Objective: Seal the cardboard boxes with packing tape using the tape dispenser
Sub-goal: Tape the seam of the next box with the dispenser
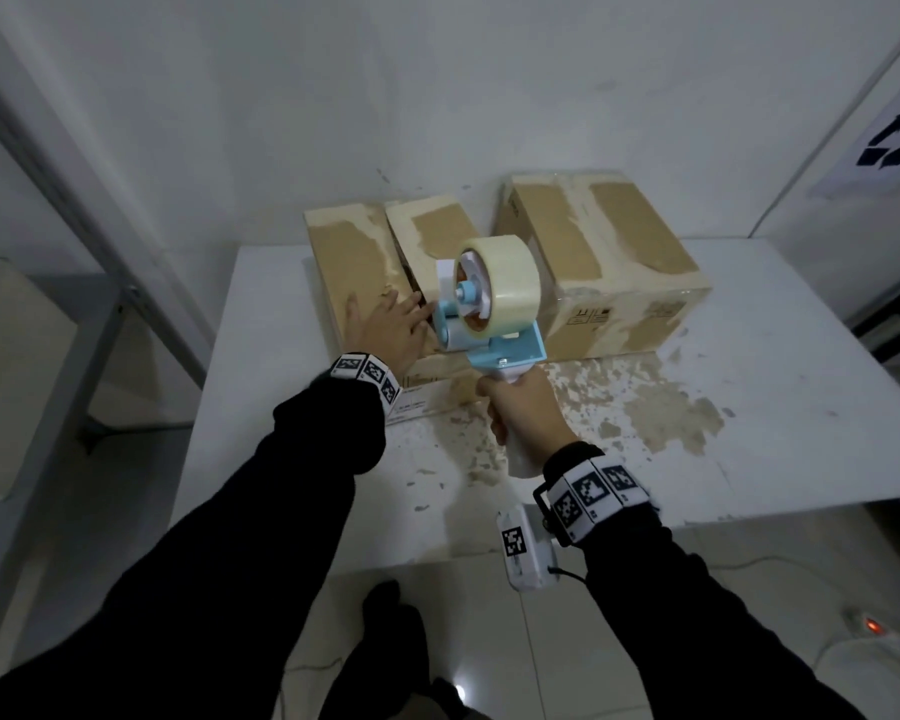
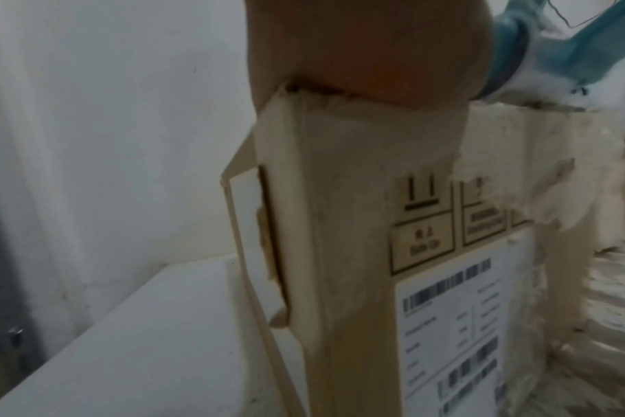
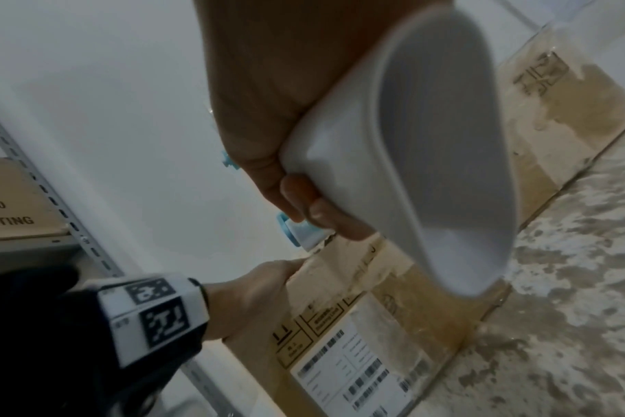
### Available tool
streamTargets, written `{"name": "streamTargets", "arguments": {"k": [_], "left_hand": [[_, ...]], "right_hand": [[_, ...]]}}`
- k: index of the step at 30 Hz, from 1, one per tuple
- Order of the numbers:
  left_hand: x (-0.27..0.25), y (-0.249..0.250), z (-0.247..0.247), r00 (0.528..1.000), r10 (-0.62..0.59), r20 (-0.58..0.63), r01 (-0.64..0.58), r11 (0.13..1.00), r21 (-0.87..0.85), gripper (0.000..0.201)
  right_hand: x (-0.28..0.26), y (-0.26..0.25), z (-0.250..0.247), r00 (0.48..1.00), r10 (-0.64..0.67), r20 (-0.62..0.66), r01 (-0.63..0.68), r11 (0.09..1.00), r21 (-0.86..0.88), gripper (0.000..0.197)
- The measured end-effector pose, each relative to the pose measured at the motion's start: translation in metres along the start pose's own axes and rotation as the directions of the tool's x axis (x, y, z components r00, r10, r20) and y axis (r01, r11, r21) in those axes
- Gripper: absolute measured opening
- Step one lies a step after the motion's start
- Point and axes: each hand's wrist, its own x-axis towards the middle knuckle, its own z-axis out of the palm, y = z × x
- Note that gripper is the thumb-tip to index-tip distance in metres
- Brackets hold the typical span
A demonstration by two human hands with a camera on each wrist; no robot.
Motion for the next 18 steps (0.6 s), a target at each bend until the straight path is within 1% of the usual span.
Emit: {"name": "streamTargets", "arguments": {"k": [3, 7, 10, 13, 15, 16, 17, 18], "left_hand": [[0.001, 0.001, -0.001, 1.0, -0.017, 0.011, 0.016, 0.999, 0.044, 0.047], [0.001, 0.001, 0.003, 1.0, -0.022, -0.004, 0.022, 0.999, 0.024, 0.046], [0.002, 0.002, 0.003, 1.0, -0.03, -0.004, 0.03, 0.999, 0.009, 0.046], [-0.001, 0.004, 0.003, 0.999, -0.019, -0.051, 0.018, 1.0, -0.006, 0.046], [-0.005, 0.003, 0.003, 0.989, 0.03, -0.145, -0.036, 0.999, -0.038, 0.046], [-0.008, 0.002, 0.004, 0.971, 0.09, -0.221, -0.101, 0.994, -0.039, 0.047], [-0.011, 0.0, 0.005, 0.939, 0.177, -0.295, -0.193, 0.981, -0.025, 0.048], [-0.013, -0.001, 0.007, 0.896, 0.285, -0.34, -0.303, 0.953, 0.001, 0.051]], "right_hand": [[-0.012, 0.002, -0.002, 1.0, -0.021, -0.007, 0.021, 0.998, -0.063, 0.023], [-0.028, 0.01, -0.008, 0.999, 0.033, -0.006, -0.033, 0.999, 0.034, 0.021], [-0.044, 0.02, -0.015, 0.998, 0.055, -0.008, -0.054, 0.997, 0.059, 0.022], [-0.048, 0.026, -0.018, 0.998, 0.06, -0.007, -0.06, 0.996, 0.06, 0.023], [-0.044, 0.026, -0.018, 0.997, 0.075, -0.013, -0.075, 0.996, 0.046, 0.018], [-0.042, 0.027, -0.018, 0.997, 0.082, -0.015, -0.081, 0.996, 0.036, 0.017], [-0.041, 0.029, -0.017, 0.996, 0.087, -0.018, -0.087, 0.996, 0.027, 0.017], [-0.041, 0.031, -0.017, 0.996, 0.09, -0.023, -0.089, 0.996, 0.022, 0.018]]}}
